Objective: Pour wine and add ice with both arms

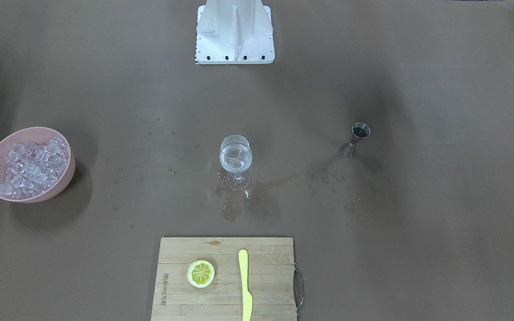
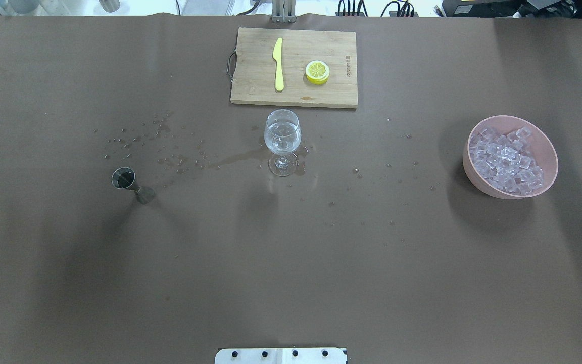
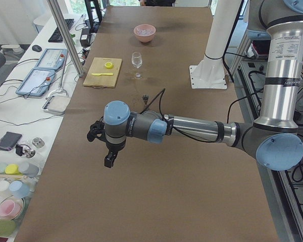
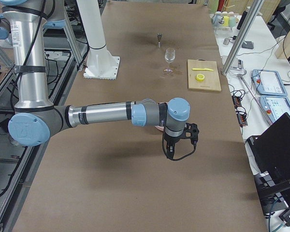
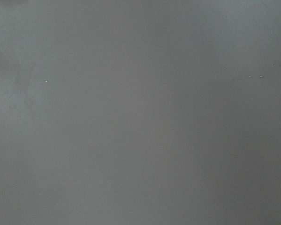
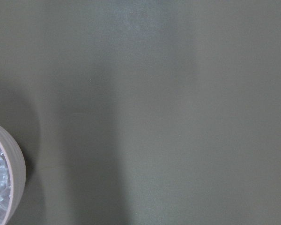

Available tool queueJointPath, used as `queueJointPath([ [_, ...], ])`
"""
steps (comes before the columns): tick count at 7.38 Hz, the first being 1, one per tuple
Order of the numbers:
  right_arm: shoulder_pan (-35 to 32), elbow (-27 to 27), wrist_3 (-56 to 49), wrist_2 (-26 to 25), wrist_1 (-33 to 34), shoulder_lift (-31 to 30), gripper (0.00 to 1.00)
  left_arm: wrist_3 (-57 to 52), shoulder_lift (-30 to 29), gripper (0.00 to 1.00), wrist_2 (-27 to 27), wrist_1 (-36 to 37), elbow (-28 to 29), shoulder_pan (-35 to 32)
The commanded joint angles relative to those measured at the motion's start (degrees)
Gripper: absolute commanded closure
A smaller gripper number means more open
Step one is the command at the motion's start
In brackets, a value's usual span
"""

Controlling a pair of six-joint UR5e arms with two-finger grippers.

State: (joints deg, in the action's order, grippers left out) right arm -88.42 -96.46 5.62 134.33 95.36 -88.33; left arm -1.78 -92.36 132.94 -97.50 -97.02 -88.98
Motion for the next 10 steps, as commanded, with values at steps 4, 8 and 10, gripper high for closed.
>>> queueJointPath([
  [4,0.0,0.5,0.0,0.7,0.0,-0.4,0.00,47.9,-5.5,0.02,-11.9,0.0,-17.7,27.1],
  [8,0.1,0.9,-0.1,0.7,0.0,-1.0,0.00,74.4,-9.2,0.02,-36.2,0.3,-24.0,51.3],
  [10,0.1,0.8,-0.1,0.7,0.0,-1.3,0.00,80.8,-9.3,0.02,-46.5,0.4,-23.9,59.3],
])
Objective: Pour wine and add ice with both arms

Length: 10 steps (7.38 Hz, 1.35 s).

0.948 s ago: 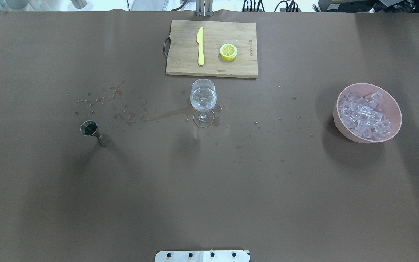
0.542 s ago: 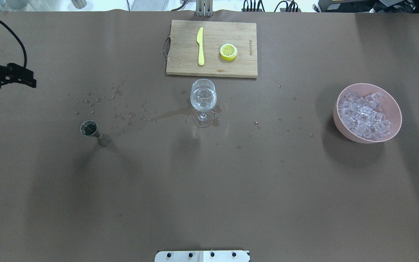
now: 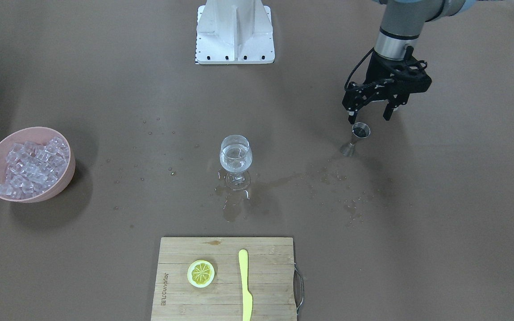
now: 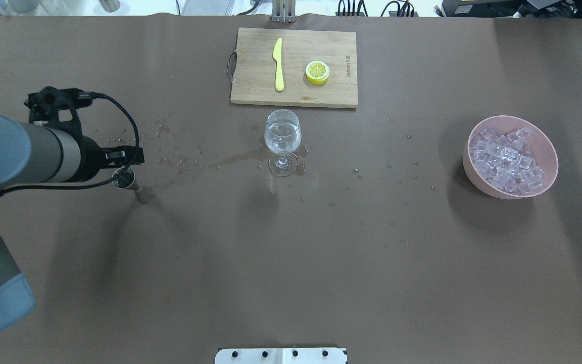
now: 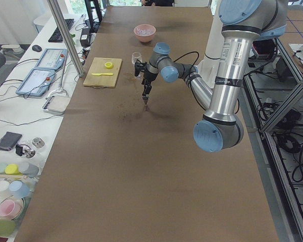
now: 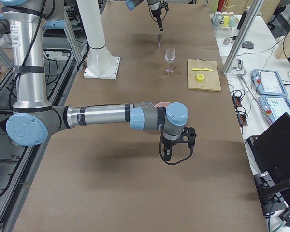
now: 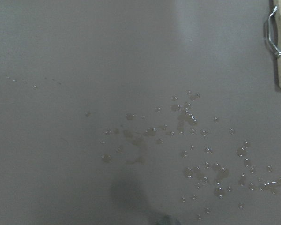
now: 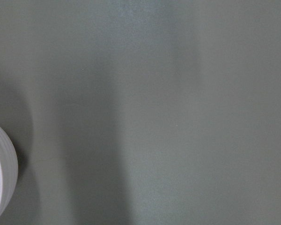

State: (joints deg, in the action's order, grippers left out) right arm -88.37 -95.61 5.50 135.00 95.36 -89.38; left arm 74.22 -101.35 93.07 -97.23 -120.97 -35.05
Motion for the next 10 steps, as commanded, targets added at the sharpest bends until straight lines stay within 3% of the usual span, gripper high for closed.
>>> queueJointPath([
  [1,-0.1,-0.1,0.0,0.1,0.0,-0.3,0.00,7.3,-0.2,0.02,-10.8,0.4,0.1,8.6],
  [4,-0.1,-0.2,-0.1,0.5,0.0,-0.3,0.00,15.2,0.2,0.02,-17.6,4.5,-0.4,16.0],
  [6,-0.1,-0.4,-0.1,0.5,-0.1,-0.3,0.00,20.0,0.2,0.02,-28.1,10.3,-0.5,20.9],
  [8,0.0,-0.3,0.0,0.5,0.0,-0.3,0.00,24.7,0.2,0.02,-35.2,13.9,-0.2,22.4],
  [10,0.0,-0.3,0.2,0.5,0.0,-0.3,0.00,30.3,0.2,0.03,-38.1,15.4,0.9,22.9],
])
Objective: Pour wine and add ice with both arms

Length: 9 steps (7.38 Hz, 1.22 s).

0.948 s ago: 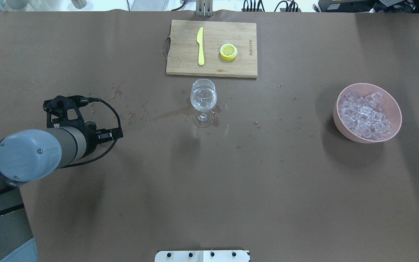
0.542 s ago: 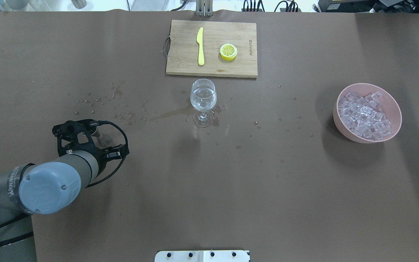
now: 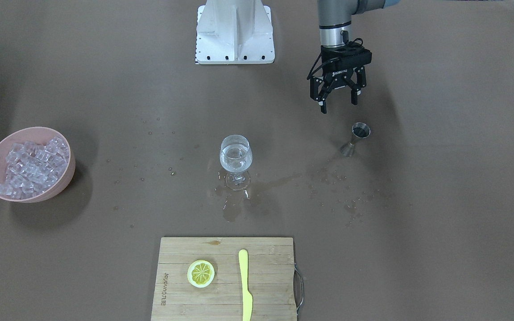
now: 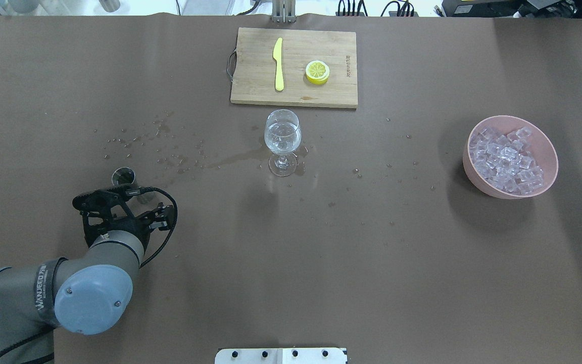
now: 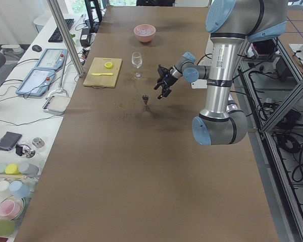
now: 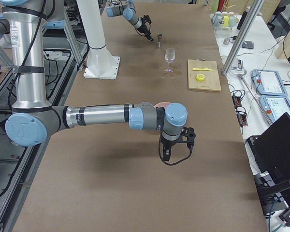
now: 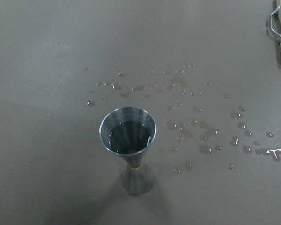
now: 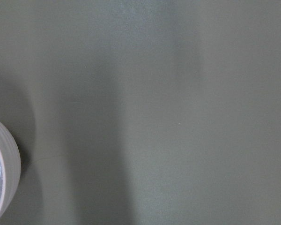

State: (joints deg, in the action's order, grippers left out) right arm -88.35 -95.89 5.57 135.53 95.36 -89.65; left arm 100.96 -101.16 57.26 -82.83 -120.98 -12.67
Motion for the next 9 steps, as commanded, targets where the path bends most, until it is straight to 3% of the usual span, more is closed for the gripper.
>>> queueJointPath([
  [1,-0.1,0.0,0.1,0.1,0.0,0.0,0.00,6.6,-0.4,0.03,-4.2,0.9,3.2,0.8],
  [9,0.0,-0.3,0.1,0.1,0.0,0.1,0.00,15.3,-3.8,0.03,-17.0,3.6,13.0,2.6],
])
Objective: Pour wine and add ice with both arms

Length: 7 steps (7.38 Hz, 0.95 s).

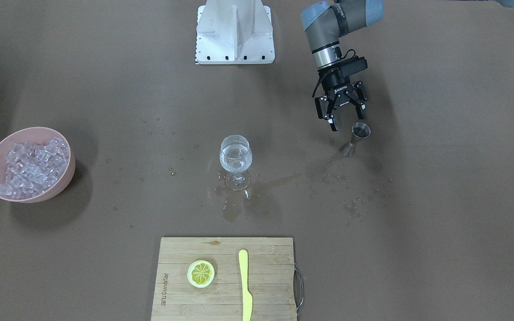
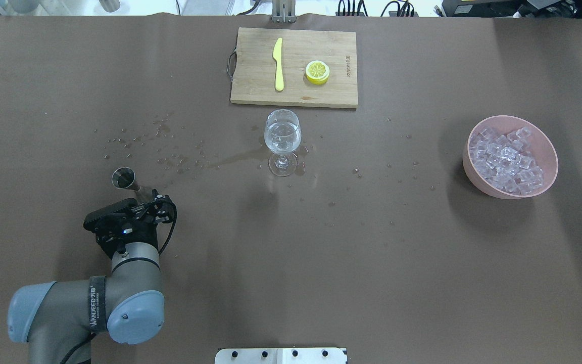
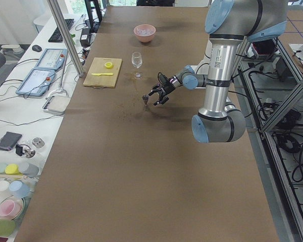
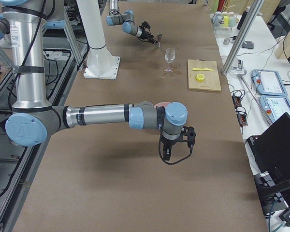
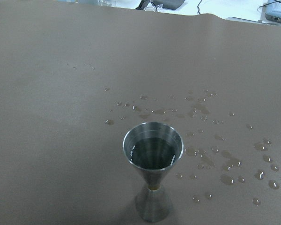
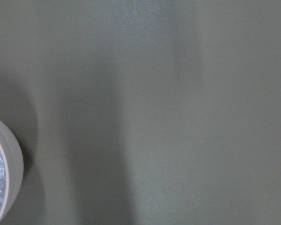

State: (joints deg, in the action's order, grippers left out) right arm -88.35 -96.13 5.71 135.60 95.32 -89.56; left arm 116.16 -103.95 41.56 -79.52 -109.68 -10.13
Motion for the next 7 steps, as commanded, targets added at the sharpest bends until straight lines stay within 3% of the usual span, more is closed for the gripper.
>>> queueJointPath([
  [1,0.0,0.1,0.0,0.5,0.0,0.0,0.00,0.2,-1.2,0.03,-1.6,0.2,2.8,0.0],
  [7,0.0,0.1,0.0,1.0,0.0,0.2,0.00,0.3,-1.3,0.07,-4.0,0.2,5.9,-0.2],
])
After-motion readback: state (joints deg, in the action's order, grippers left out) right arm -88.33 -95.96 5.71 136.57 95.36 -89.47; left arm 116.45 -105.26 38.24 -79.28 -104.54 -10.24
